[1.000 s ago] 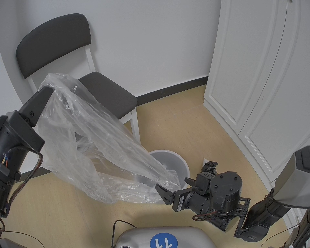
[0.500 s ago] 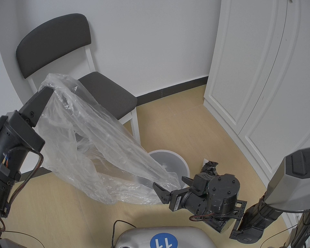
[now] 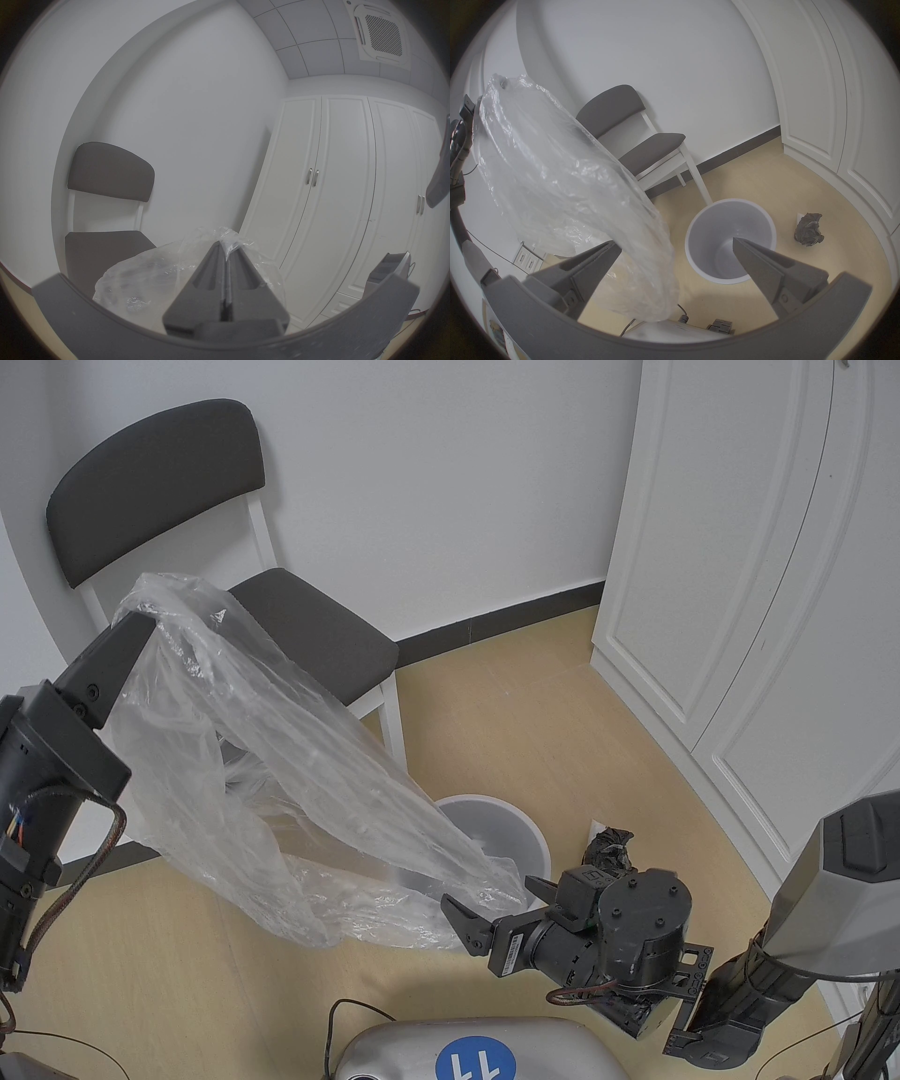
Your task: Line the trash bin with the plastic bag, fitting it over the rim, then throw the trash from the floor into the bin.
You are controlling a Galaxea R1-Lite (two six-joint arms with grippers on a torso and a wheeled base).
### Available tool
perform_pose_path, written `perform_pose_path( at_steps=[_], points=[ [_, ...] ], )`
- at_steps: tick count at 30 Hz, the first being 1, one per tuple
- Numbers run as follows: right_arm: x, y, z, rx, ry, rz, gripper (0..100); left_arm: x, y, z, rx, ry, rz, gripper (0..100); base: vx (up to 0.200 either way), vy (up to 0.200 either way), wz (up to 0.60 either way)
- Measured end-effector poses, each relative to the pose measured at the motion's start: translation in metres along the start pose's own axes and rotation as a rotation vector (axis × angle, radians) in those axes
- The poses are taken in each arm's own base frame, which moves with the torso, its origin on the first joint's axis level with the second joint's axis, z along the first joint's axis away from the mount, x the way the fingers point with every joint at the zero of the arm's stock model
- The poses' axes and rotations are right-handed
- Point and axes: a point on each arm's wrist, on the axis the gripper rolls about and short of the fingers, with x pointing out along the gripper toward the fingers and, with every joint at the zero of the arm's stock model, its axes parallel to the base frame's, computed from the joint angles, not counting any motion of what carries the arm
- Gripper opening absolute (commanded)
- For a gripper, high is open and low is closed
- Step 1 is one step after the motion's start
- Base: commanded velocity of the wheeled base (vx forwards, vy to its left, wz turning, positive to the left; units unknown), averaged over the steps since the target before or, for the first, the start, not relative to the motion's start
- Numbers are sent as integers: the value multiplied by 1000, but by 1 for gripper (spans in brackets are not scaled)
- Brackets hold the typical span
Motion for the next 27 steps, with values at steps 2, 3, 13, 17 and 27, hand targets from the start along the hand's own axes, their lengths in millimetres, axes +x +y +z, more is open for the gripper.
perform_pose_path(
  at_steps=[2, 3, 13, 17, 27],
  points=[
    [0, 0, 0, 0, 0, 0, 100, 0, 0, 0, 1, 1, 0, 0, 0, 0, 0],
    [0, 0, 0, 0, 0, 0, 100, 0, 0, -1, 2, 3, -1, 0, 0, 0, 0],
    [0, 0, 0, 0, -1, -1, 100, -1, 0, -2, 3, 7, -2, 0, 0, 0, 0],
    [0, 0, 0, 0, -1, 1, 100, -1, 0, -2, 3, 8, -3, 0, 0, 0, 0],
    [-1, 0, 0, -10, -5, 2, 0, -1, 0, -2, 3, 6, -3, 0, 0, 0, 0]
  ],
)
